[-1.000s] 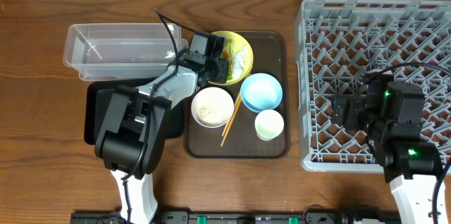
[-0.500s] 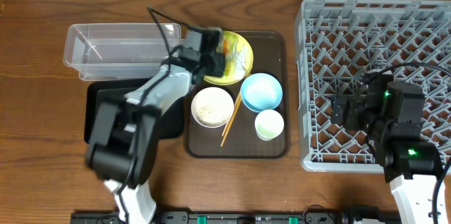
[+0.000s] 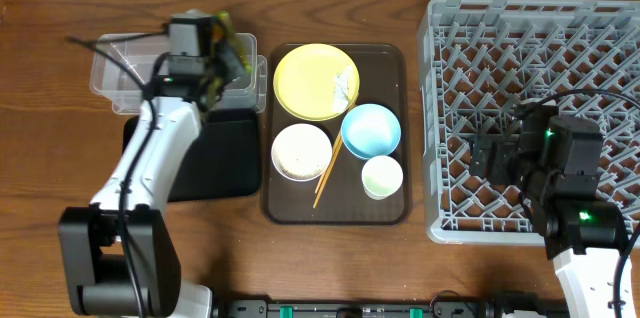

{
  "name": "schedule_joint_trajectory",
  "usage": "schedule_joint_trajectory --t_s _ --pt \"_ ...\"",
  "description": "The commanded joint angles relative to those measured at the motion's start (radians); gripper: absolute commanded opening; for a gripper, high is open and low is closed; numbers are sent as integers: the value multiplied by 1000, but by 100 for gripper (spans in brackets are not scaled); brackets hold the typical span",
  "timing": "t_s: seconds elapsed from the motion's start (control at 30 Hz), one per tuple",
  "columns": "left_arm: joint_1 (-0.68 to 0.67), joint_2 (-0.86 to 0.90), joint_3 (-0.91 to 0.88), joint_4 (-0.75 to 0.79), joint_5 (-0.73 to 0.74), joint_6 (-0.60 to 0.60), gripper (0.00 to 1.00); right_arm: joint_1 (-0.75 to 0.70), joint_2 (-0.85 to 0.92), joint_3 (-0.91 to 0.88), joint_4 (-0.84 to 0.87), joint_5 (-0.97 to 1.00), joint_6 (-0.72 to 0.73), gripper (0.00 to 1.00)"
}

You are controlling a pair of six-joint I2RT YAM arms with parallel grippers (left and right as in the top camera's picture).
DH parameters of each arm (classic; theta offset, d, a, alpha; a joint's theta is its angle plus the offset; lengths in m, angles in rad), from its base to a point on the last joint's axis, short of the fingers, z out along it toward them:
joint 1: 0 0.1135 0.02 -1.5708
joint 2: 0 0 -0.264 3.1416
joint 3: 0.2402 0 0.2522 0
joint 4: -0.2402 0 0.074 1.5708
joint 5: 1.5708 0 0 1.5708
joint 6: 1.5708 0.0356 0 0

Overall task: Sort waste into correct bins and load items into the dishwasher rack
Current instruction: 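Carry the wrapper with the left gripper and drop it into the clear bin, then grasp the white tissue on the yellow plate with the left gripper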

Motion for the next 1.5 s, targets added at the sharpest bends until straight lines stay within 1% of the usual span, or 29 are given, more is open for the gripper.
schedule_joint_trajectory --t_s 0.0,0.07,0.1,0.13,0.2,0.33,0.4,0.53,0.6,0.67,0.83,0.97,1.13,1.3,1.33,1.4,1.43,1.47 --pt "35 16 3 -3 -34 -132 27 16 -5 20 -1 -8 10 99" --pt "45 16 3 1 -34 -129 44 16 -5 20 -1 -9 10 99" --pt "47 16 3 12 -33 -112 54 16 -5 20 -1 -8 10 99" --pt "47 16 3 26 -29 -82 57 16 -5 20 0 -8 10 99" --pt "46 10 3 55 10 -11 60 16 -5 20 0 -8 10 99" --pt "23 5 9 92 188 100 60 16 -4 20 -1 -8 10 99" --pt "-10 5 9 107 251 185 60 16 -4 20 1 -8 10 99" --pt "-108 7 7 103 258 398 60 16 -5 20 0 -8 10 99" --pt "-162 13 6 108 258 452 61 16 -4 20 0 -8 10 99" --pt "-211 29 6 122 248 461 62 16 -4 20 0 -8 10 99" --pt "-316 112 6 191 164 460 64 16 -4 20 -1 -8 10 99" --pt "-374 197 6 263 150 460 64 16 -4 20 -1 -8 10 99" --pt "-412 291 6 322 138 460 64 16 -4 20 -1 -8 10 99" --pt "-427 362 6 330 138 460 64 16 -4 20 -1 -8 10 99" --pt "-426 371 6 326 137 460 63 16 -4 20 -1 -8 10 99" --pt "-425 381 6 320 137 460 54 16 -4 20 -1 -8 10 99" --pt "-425 381 6 320 130 460 49 16 -4 20 -1 -8 10 99" --pt "-426 381 6 320 117 460 41 16 -4 20 -1 -8 10 99"
